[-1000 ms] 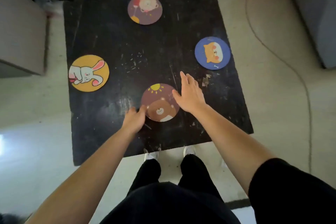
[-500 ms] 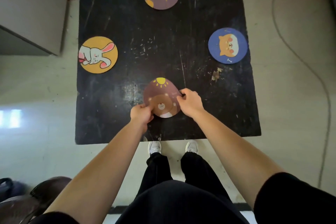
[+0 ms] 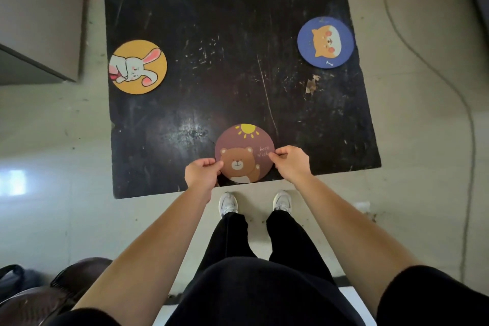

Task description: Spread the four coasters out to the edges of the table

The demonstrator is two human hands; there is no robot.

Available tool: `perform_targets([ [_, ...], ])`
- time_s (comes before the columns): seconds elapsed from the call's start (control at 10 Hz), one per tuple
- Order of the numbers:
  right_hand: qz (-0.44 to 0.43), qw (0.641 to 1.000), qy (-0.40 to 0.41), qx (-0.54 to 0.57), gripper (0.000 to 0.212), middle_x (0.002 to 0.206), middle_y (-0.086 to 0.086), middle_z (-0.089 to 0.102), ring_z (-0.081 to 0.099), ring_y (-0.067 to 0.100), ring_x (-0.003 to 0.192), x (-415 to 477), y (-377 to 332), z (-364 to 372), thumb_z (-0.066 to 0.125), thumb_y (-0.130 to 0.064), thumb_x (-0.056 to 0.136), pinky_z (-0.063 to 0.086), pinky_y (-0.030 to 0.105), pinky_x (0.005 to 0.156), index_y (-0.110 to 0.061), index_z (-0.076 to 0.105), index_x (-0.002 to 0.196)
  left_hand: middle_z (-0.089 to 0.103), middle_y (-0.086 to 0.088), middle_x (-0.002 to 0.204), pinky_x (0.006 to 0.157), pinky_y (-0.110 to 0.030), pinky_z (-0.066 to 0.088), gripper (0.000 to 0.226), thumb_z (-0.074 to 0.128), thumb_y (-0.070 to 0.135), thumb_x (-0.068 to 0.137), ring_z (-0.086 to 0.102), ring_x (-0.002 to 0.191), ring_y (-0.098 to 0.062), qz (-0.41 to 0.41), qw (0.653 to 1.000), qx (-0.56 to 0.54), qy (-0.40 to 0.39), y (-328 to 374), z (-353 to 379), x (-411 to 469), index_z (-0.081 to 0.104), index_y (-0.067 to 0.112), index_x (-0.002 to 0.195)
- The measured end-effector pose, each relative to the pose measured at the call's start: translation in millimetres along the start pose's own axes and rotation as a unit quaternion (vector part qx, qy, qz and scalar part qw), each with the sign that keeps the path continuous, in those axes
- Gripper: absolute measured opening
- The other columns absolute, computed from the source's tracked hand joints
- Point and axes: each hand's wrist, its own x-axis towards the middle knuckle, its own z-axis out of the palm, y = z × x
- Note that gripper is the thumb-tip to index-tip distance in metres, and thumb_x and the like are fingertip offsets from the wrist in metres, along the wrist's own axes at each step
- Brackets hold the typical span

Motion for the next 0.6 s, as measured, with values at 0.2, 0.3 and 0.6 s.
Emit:
perform_targets([
  [0.2,-0.017,0.999,0.031,-0.027,0.029,0.098,0.001,0.076,0.067,0.019,0.099,-4,4,4,0.068,-0.038,0.091,0.042,0.022,0.079,-0.016,0.073,0.110,0.072,-0.006,0.073,0.074,-0.041,0.060,0.019,0.083,0.022,0.074,0.063,0.064,-0.019,0.019,0.999,0.027,0.015,-6,-2,2,0.073,0.013,0.088],
  [0.3,-0.021,0.998,0.037,-0.036,0.027,0.093,-0.002,0.076,0.067,0.018,0.098,-5,4,6,0.066,-0.039,0.092,0.041,0.022,0.076,-0.018,0.073,0.107,0.072,-0.005,0.073,0.074,-0.039,0.060,0.017,0.082,0.024,0.075,0.064,0.065,-0.018,0.032,0.999,0.040,0.013,-7,-2,3,0.073,0.014,0.085],
  [0.6,-0.057,0.985,0.071,-0.148,0.043,0.132,0.007,0.060,0.061,0.025,0.115,-11,-12,-34,0.055,-0.042,0.098,0.053,0.037,0.089,-0.022,0.055,0.136,0.066,-0.005,0.091,0.070,-0.036,0.050,0.029,0.046,0.043,0.094,0.062,0.081,-0.026,0.187,0.920,0.344,-0.026,7,-21,-7,0.063,0.021,0.087],
])
